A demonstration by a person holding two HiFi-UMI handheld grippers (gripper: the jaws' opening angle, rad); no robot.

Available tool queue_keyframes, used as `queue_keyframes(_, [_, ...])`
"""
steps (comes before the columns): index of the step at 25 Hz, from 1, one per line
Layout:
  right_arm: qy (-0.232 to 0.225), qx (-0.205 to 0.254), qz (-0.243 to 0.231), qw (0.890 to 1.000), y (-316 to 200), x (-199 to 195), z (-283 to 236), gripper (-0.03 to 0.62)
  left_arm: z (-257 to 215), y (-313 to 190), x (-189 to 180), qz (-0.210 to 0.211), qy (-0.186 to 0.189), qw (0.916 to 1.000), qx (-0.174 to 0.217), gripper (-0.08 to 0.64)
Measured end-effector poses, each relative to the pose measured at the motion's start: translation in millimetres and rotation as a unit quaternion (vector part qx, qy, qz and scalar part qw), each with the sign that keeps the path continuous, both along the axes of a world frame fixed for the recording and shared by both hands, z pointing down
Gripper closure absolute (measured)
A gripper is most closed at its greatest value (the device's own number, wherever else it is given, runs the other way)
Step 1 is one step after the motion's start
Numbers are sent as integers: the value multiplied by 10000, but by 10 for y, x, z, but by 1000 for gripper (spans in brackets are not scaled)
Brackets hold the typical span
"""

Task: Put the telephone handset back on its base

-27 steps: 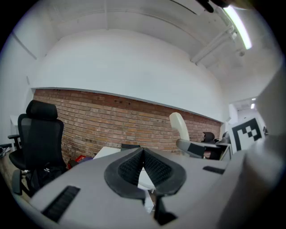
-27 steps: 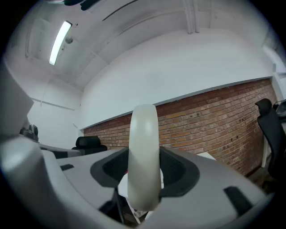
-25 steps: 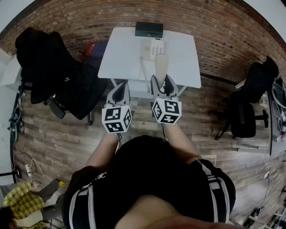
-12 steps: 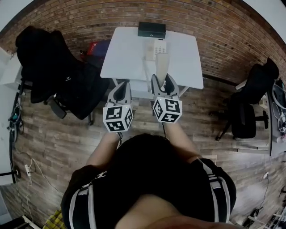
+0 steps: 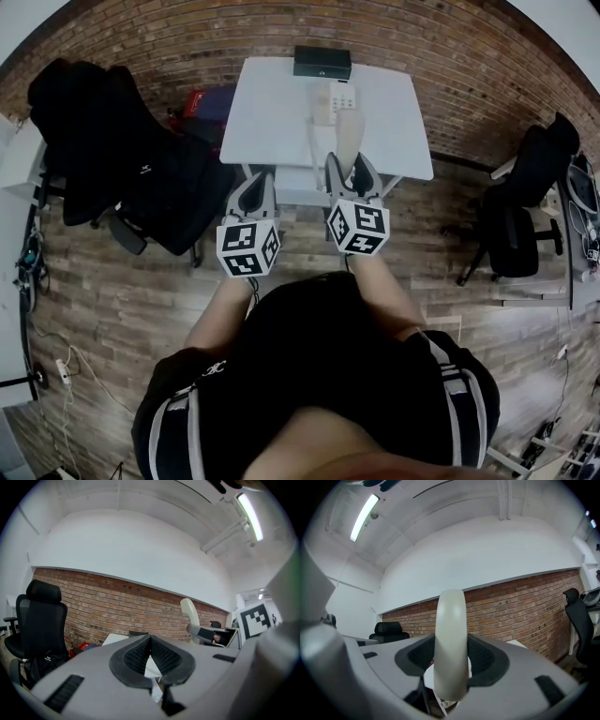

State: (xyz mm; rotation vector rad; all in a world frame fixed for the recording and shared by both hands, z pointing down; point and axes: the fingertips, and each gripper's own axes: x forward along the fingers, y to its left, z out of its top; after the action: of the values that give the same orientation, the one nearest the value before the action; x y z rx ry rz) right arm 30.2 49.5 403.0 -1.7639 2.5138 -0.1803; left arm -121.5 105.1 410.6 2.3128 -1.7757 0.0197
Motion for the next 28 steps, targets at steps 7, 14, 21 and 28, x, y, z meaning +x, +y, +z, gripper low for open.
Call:
queue_keyframes(7, [-1,70,105,9999,12,-52,-13,394,90,-2,-92,82,45,10000,-27,558])
queue_keyframes(14, [-73,71,150,9998,-313,-23,65,394,132,-322,-65,116,-69,9999,-40,558])
queue_keyframes(21, [-103,23,90,9999,-913,31,167,394,234,-920,12,75,-134,9998,-118,558])
queue_keyframes(28, [-96,-152,-61,9998,-1658,94,278,394,309,-1645,149,35,-167,9995,-258,558])
